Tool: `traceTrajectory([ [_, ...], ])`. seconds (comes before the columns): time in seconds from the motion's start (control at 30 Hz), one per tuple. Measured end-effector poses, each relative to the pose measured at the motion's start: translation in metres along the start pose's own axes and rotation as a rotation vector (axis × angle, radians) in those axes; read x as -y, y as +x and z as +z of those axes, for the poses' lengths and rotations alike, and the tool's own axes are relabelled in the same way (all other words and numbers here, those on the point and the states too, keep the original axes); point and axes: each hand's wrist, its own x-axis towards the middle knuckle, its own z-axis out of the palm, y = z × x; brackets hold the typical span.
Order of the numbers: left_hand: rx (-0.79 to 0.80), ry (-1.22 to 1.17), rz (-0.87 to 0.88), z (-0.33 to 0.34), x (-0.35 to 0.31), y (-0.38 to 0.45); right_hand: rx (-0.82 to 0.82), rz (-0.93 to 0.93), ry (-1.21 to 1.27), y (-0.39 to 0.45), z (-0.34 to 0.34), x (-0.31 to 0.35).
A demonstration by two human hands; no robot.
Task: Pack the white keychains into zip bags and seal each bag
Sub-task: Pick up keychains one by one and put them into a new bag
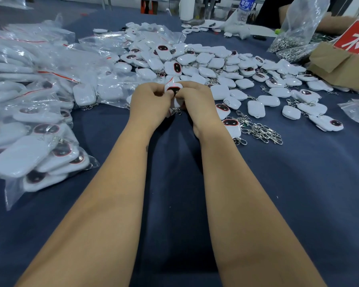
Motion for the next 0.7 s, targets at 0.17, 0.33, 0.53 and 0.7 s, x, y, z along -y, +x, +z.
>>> traceTrajectory([
  [0.17, 0.025, -0.047, -0.031, -0.001, -0.002, -0.002, 0.005, -0.006, 0.008, 0.001, -0.001, 0.000],
  [0.33, 0.020, -0.109, -0.070, 0.000, -0.003, -0.001, -0.001, -0.046, -0.032, -0.002, 0.000, 0.000],
  [0.53, -0.037, 0.006, -0.015, 0.006, -0.001, -0.004, -0.136, -0.092, -0.119, -0.003, 0.005, 0.000],
  [0.7, -0.054, 0.230, 0.094, 0.012, -0.002, -0.008, -0.188, -0.100, -0.146, -0.014, -0.006, 0.010],
])
